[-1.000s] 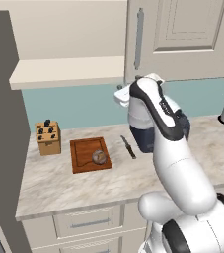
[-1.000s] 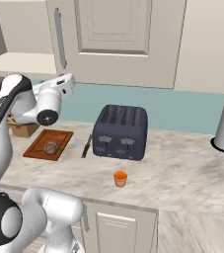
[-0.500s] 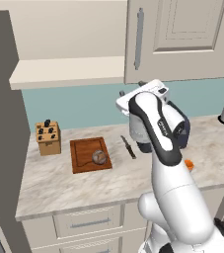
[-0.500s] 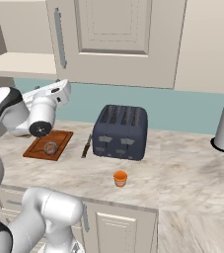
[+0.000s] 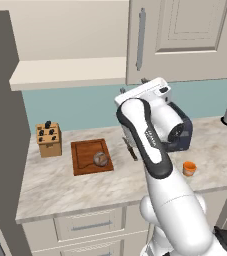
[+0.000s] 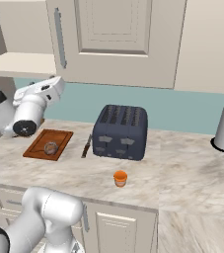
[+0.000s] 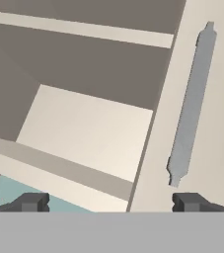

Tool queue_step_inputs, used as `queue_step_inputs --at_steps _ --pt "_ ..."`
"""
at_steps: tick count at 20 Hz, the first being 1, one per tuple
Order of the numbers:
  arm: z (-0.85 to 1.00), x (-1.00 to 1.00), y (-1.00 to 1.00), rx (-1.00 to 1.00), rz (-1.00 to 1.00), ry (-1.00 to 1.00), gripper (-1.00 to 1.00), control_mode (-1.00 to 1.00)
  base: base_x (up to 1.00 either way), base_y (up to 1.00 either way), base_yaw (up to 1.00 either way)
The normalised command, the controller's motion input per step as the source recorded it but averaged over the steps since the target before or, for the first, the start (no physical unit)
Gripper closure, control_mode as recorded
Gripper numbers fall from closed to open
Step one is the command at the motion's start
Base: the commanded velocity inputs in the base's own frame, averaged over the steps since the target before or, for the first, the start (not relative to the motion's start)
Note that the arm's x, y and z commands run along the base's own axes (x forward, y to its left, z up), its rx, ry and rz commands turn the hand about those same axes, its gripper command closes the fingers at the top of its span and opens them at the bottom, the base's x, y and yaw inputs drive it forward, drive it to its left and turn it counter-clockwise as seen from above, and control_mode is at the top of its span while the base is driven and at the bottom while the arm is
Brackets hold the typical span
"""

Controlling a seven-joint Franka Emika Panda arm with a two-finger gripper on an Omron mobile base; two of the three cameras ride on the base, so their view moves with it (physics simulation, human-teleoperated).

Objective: Pick the bread, place it on the cutting board, pick the jam, place it on the counter, and close the cabinet.

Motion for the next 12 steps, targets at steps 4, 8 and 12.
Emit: queue_step_inputs --at_steps 4,8,12 --pt "0.29 -0.30 0.11 0.00 -0.11 0.00 -1.00 -1.00 0.00 0.00 0.00" --pt "0.30 -0.37 0.06 0.00 -0.10 0.00 -1.00 -1.00 0.00 0.00 0.00" --pt "0.33 -0.44 0.00 0.00 -0.09 0.00 -1.00 -1.00 0.00 0.00 0.00"
